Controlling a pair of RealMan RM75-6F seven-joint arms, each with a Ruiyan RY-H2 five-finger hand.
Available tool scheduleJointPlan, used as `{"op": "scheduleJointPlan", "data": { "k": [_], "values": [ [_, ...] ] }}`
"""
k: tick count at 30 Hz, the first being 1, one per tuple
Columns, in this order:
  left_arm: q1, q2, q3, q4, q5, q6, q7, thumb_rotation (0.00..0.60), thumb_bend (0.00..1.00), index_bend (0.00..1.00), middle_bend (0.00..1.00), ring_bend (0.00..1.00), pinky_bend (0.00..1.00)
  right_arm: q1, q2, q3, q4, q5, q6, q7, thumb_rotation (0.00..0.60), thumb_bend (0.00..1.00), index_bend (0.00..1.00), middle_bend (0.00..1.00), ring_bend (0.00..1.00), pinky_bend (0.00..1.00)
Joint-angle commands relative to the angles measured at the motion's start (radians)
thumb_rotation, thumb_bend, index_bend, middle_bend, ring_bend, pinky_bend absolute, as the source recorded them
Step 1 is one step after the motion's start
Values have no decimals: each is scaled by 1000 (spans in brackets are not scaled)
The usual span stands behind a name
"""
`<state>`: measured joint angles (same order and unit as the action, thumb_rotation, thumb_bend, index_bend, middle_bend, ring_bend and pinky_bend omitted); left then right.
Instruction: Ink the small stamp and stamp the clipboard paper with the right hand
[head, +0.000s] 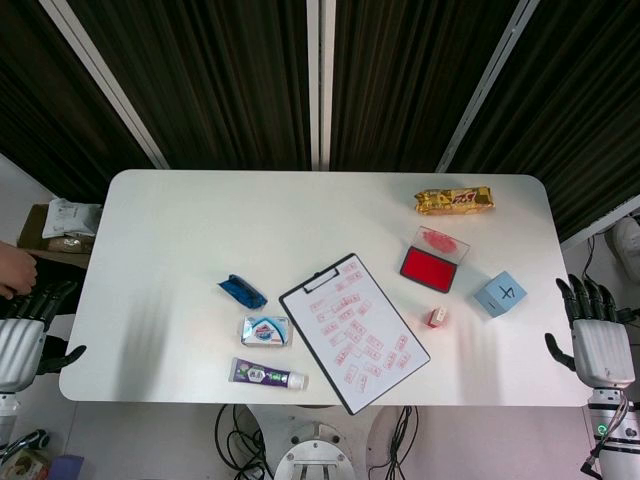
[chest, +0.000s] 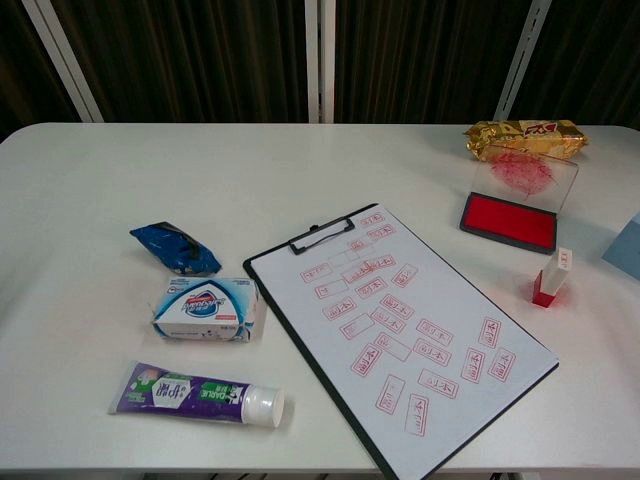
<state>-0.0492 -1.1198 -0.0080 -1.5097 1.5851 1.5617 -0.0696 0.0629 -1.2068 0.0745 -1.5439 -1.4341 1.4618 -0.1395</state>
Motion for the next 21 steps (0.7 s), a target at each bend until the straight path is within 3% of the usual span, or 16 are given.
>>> {"op": "scheduleJointPlan", "data": {
  "k": [1, 18, 20, 21],
  "values": [
    [-1, 0, 0, -1, 0, 0, 0, 600, 0, 145, 165, 156, 247, 0, 0, 0, 0, 0, 0, 0, 600, 235, 0, 0, 0, 0],
    [0, 1, 1, -15, 4, 3, 17, 600, 0, 144, 165, 155, 246, 0, 3, 6, 23, 1, 5, 23, 600, 235, 0, 0, 1, 14],
    [-3, 2, -1, -18, 1, -3, 20, 600, 0, 144, 165, 155, 247, 6, -1, 12, 41, -25, 23, 36, 600, 236, 0, 0, 97, 223],
    [-6, 2, -2, -19, 0, -7, 22, 600, 0, 144, 165, 155, 247, 14, 3, 11, 48, -44, 24, 50, 600, 242, 0, 7, 232, 470]
  ]
}}
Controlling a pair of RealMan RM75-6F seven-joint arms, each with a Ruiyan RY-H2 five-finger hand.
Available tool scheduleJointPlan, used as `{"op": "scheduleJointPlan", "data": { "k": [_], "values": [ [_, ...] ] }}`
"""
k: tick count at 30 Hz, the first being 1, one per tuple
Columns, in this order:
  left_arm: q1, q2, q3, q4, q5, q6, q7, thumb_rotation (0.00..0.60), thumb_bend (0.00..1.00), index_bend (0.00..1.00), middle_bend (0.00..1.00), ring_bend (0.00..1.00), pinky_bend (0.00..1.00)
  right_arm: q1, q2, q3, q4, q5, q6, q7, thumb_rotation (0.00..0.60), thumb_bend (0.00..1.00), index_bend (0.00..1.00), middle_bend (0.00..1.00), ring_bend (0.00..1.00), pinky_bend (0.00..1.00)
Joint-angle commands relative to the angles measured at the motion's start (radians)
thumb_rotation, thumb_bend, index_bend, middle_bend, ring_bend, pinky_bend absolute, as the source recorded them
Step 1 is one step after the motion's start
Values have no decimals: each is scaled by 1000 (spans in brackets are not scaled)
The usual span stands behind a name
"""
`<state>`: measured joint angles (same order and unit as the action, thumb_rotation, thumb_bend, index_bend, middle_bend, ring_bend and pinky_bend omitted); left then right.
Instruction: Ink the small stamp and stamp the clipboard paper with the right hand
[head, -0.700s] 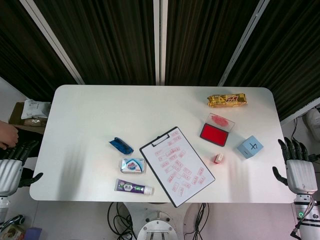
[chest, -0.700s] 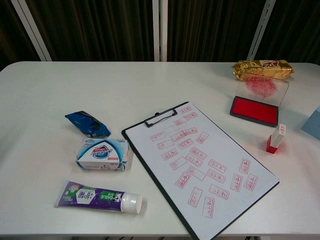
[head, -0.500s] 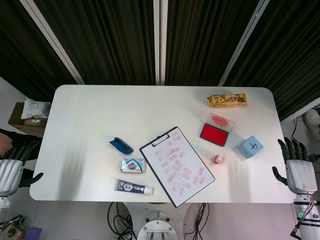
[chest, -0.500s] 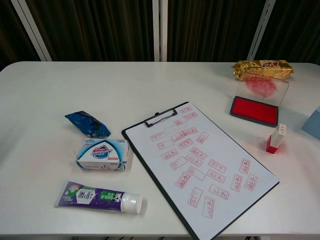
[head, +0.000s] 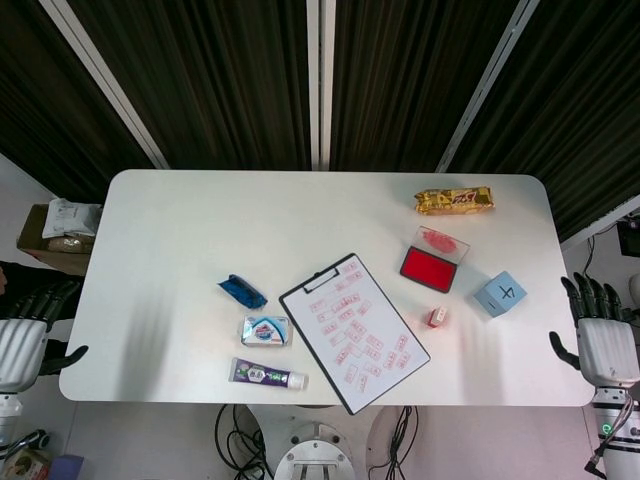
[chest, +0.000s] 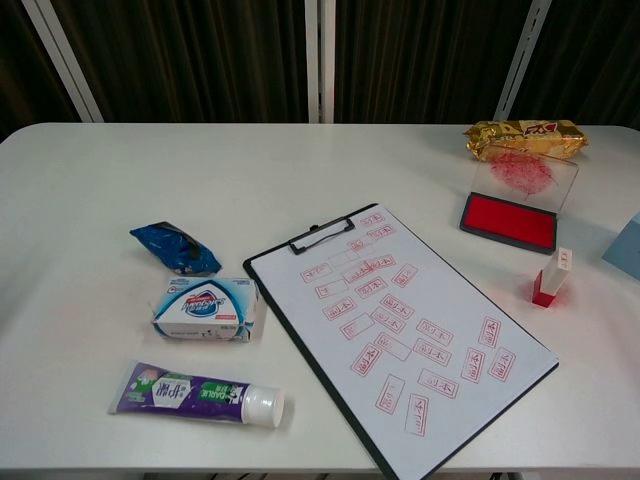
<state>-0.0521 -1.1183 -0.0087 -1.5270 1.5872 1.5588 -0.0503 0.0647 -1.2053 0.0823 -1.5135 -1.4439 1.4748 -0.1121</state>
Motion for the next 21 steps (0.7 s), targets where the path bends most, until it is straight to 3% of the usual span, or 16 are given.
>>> {"op": "scheduleJointPlan", "data": {
  "k": [1, 2, 3, 5, 9, 13, 16, 21],
  "values": [
    [-5, 1, -2, -3, -2, -6, 4, 600, 0, 144, 165, 155, 246, 22, 6, 3, 24, -54, 10, 27, 600, 246, 0, 22, 323, 607],
    [-6, 0, -3, -3, -2, -7, 6, 600, 0, 144, 165, 155, 247, 35, 14, -1, 33, -81, 3, 26, 600, 253, 0, 56, 433, 744],
    [-7, -2, -4, -4, -2, -8, 6, 600, 0, 144, 165, 155, 247, 54, 25, -10, 46, -117, -8, 23, 600, 257, 0, 96, 503, 816],
    [-10, -6, -2, -3, -2, -14, 7, 600, 0, 145, 165, 156, 247, 104, 56, -33, 72, -198, -55, -10, 600, 262, 18, 153, 577, 866],
    [-13, -11, 3, -8, -1, -26, 15, 600, 0, 145, 165, 155, 247, 204, 113, -82, 38, -308, -213, -196, 600, 268, 119, 217, 614, 888],
    [-11, -17, 7, -7, -6, -29, 17, 600, 0, 161, 165, 156, 247, 275, 97, -95, 46, -364, -312, -316, 600, 269, 197, 230, 619, 889],
    [-11, -14, 9, -9, -7, -34, 22, 600, 0, 164, 165, 155, 247, 320, 56, -104, 103, -395, -356, -322, 600, 271, 203, 227, 619, 889],
    [-13, -10, 8, -11, -12, -38, 26, 600, 0, 165, 165, 155, 247, 376, -38, -129, 250, -457, -350, -223, 600, 272, 205, 208, 619, 889]
  ]
}}
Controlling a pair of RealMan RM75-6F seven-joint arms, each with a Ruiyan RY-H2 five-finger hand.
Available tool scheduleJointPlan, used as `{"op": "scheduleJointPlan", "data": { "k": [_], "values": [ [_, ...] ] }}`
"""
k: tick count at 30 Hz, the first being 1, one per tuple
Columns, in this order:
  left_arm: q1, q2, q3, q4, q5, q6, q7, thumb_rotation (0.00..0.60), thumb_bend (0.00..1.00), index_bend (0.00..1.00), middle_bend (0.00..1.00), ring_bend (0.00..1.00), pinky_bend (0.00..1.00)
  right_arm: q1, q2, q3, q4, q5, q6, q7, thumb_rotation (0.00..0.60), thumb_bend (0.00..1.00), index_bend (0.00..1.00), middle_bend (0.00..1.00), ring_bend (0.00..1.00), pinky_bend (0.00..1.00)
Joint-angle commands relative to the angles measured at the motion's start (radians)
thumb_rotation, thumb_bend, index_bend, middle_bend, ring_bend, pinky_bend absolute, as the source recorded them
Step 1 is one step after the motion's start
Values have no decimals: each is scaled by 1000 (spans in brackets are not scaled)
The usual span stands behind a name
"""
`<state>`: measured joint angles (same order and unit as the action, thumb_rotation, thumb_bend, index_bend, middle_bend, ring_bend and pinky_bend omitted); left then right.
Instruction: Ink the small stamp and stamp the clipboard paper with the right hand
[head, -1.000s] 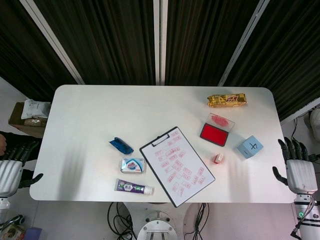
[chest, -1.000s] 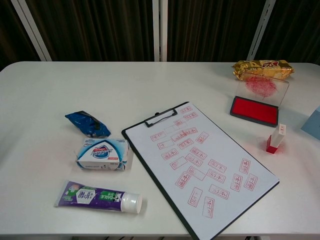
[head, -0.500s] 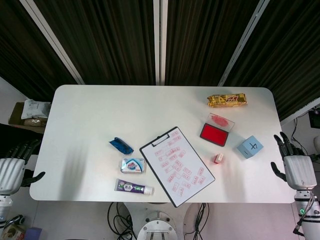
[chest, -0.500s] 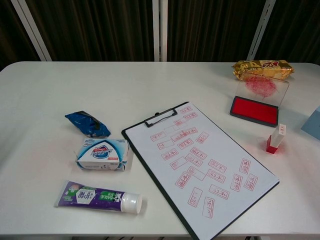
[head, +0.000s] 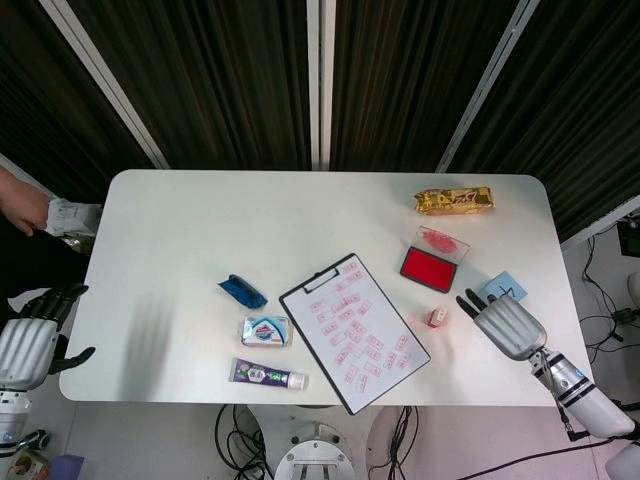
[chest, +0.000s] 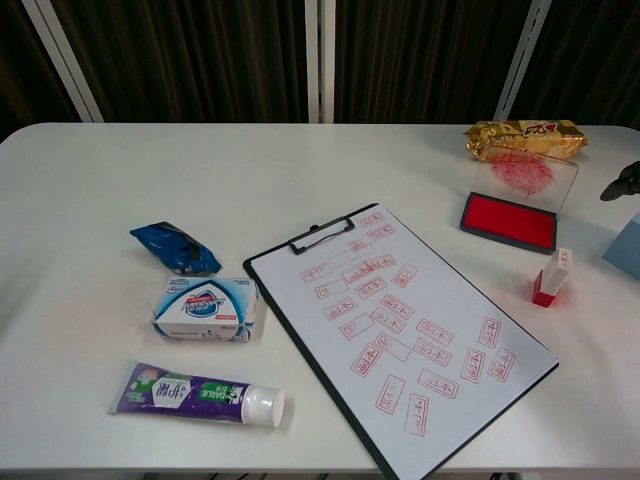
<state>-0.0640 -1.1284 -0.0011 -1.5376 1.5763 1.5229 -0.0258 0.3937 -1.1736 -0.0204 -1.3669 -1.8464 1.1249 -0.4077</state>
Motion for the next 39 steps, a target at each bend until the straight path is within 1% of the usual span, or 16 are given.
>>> {"op": "scheduleJointPlan", "data": {
  "k": [1, 9, 13, 16, 19, 22, 28, 34, 39],
  "values": [
    [-2, 0, 0, -1, -1, -4, 2, 600, 0, 165, 165, 155, 247, 54, -88, -29, 132, -65, 9, 91, 600, 272, 205, 208, 619, 889],
    [-12, -10, 1, 3, -2, -21, 5, 600, 0, 165, 165, 156, 247, 91, -230, -47, 340, -68, 74, 307, 600, 272, 193, 207, 619, 889],
    [-14, -7, -2, 2, -6, -22, 6, 600, 0, 165, 165, 155, 247, 106, -285, -61, 421, -79, 107, 383, 600, 271, 192, 223, 619, 889],
    [-15, -4, -2, 0, -9, -25, 7, 600, 0, 165, 165, 155, 247, 114, -323, -71, 477, -77, 121, 431, 600, 272, 231, 259, 619, 889],
    [-16, -4, -1, -1, -12, -30, 9, 600, 0, 165, 165, 155, 248, 121, -353, -82, 521, -73, 122, 464, 600, 272, 263, 276, 619, 889],
    [-17, -5, -1, 0, -15, -34, 9, 600, 0, 165, 165, 155, 248, 124, -376, -92, 559, -72, 138, 497, 600, 272, 295, 298, 619, 889],
    [-24, -7, -4, 1, -18, -42, 10, 600, 0, 165, 165, 155, 248, 127, -408, -105, 618, -60, 159, 531, 600, 272, 326, 332, 619, 889],
    [-27, -13, -3, 5, -23, -50, 11, 600, 0, 165, 165, 155, 248, 124, -430, -118, 655, -49, 174, 554, 600, 272, 370, 364, 619, 889],
    [-26, -15, -2, 8, -25, -50, 10, 600, 0, 165, 165, 155, 248, 122, -447, -127, 674, -37, 178, 569, 600, 273, 374, 365, 619, 889]
  ]
}}
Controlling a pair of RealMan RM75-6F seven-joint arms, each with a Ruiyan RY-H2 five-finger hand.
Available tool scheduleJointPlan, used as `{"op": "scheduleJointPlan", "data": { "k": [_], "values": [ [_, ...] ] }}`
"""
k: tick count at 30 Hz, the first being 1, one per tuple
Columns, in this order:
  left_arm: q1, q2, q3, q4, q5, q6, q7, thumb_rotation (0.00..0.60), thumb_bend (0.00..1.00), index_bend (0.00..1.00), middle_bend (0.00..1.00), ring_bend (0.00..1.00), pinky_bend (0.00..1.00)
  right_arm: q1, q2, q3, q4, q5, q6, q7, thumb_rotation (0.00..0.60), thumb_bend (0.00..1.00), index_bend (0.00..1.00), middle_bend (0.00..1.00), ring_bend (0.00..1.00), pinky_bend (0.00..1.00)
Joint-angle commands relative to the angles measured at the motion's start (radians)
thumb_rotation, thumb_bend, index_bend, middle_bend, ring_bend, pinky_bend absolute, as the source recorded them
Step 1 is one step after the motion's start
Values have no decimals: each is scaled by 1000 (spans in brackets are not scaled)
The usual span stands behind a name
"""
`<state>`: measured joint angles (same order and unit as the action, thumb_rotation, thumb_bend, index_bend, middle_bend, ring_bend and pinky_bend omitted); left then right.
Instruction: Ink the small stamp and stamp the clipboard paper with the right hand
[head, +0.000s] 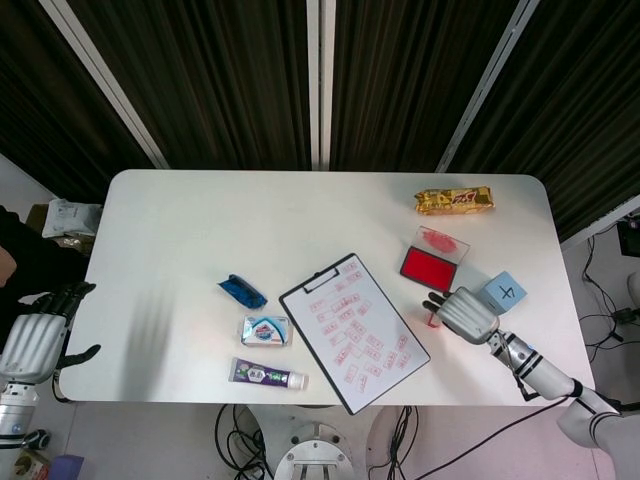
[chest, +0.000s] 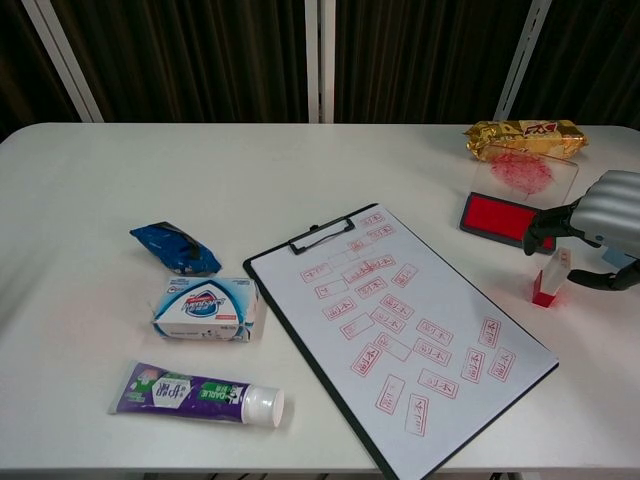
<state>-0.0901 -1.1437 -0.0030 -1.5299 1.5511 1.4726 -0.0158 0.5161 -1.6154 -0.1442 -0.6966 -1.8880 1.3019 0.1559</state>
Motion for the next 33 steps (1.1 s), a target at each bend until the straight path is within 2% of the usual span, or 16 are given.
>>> {"op": "scheduleJointPlan", "data": {
  "k": [1, 15, 23, 33],
  "values": [
    [0, 0, 0, 1, 0, 1, 0, 600, 0, 165, 165, 155, 248, -1, -8, -4, 7, 6, 1, 6, 600, 273, 374, 365, 619, 889],
    [5, 2, 3, 2, -2, 6, -4, 600, 0, 166, 165, 155, 249, 0, -32, -10, 6, 38, 0, 11, 600, 272, 379, 390, 619, 889],
    [5, -1, 4, 6, -3, 4, -8, 600, 0, 168, 165, 155, 249, -5, -38, -15, 5, 50, 5, 21, 600, 272, 449, 452, 649, 893],
    [6, -2, 5, 11, -4, 4, -11, 600, 0, 168, 165, 156, 249, -5, -49, -18, 14, 66, -13, 4, 600, 271, 476, 461, 648, 893]
  ]
}}
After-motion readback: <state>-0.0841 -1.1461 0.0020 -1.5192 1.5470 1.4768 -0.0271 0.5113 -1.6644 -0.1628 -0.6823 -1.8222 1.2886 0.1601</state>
